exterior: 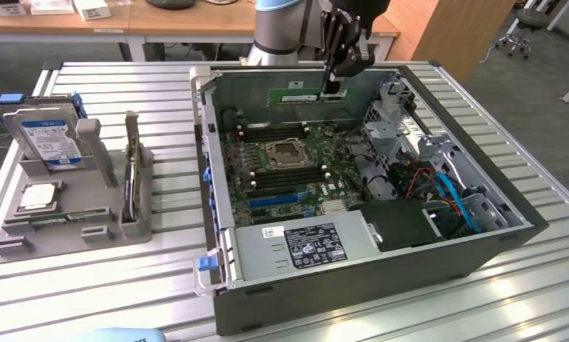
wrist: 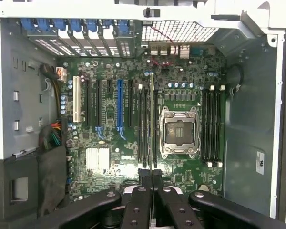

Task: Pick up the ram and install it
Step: 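Pick up the ram and move it above insertion slot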

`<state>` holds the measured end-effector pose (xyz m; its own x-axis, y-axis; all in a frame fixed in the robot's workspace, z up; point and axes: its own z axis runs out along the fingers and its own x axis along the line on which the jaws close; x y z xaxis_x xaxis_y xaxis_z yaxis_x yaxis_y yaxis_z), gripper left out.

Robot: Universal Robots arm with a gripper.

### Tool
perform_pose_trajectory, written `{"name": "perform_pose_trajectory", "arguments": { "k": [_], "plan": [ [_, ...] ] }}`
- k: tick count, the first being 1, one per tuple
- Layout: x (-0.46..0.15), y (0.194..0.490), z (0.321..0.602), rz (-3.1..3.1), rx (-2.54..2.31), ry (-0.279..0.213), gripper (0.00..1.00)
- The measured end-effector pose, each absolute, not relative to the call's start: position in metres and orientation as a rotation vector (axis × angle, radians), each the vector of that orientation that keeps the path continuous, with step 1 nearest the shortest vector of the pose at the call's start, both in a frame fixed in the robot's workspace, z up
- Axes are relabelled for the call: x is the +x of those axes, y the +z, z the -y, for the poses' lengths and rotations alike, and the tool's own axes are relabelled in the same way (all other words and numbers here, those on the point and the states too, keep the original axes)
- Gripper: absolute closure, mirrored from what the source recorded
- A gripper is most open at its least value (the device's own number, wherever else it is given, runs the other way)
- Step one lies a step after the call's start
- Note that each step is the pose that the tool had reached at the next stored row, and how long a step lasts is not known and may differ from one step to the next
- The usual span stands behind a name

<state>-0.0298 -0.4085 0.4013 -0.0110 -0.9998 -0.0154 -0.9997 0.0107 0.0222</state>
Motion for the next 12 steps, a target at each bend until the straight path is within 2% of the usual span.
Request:
{"name": "perform_pose_trajectory", "arguments": {
  "k": [12],
  "plan": [
    [-0.03,0.382,0.408,2.23,2.206,-0.041,0.88]
  ]
}}
